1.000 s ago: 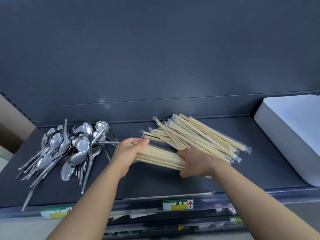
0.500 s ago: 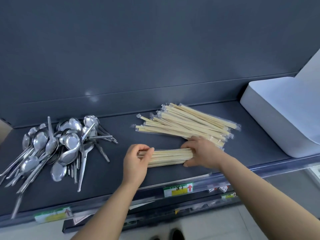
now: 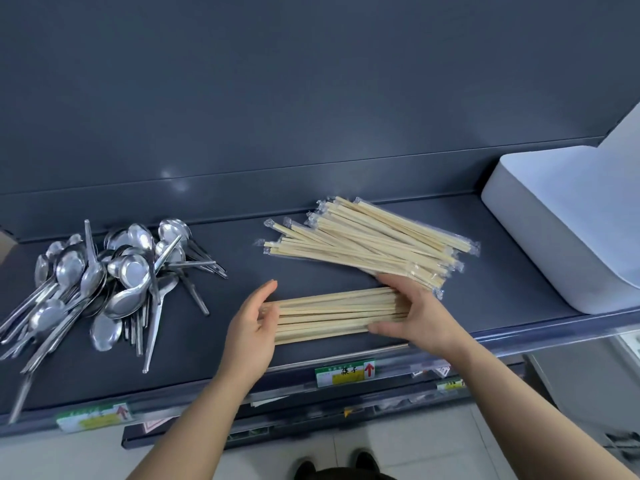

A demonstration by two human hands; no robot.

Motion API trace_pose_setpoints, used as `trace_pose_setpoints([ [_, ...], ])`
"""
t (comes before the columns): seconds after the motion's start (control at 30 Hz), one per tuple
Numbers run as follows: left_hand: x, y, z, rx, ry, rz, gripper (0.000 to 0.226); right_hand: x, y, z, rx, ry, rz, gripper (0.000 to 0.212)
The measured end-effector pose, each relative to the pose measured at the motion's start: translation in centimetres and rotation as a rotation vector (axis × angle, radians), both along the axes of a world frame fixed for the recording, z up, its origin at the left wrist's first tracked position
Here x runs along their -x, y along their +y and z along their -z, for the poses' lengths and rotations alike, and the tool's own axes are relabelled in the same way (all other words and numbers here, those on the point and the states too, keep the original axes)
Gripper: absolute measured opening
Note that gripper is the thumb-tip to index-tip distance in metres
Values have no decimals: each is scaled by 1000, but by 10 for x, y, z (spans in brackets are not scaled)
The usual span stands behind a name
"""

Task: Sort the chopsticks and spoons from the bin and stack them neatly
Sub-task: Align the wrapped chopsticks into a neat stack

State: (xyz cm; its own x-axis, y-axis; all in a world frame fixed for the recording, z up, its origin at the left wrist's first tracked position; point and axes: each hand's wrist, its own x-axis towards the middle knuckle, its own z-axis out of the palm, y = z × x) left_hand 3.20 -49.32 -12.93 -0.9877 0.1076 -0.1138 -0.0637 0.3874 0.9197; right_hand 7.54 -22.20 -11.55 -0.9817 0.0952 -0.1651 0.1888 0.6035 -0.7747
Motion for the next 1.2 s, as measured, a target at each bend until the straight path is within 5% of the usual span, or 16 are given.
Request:
trace_pose_setpoints([
  [0.17,-12,-4,1,21,-34,-65,42,-12,6,-1,128,36,166,48],
  [0.47,-13,-3,-1,182,99,-126,37,-8,3,10,-289,245,-33,33],
  [0.7,-20,6,-1,138,21,-82,43,-9,-5,12,-226,155,-126,38],
  [1.0,44,21,-36,355,258,1,29,42,28,-24,-452,246,-24,29],
  [1.2,97,52,-23,599,123,33,73,82,16,-31,-638,22,-144,64],
])
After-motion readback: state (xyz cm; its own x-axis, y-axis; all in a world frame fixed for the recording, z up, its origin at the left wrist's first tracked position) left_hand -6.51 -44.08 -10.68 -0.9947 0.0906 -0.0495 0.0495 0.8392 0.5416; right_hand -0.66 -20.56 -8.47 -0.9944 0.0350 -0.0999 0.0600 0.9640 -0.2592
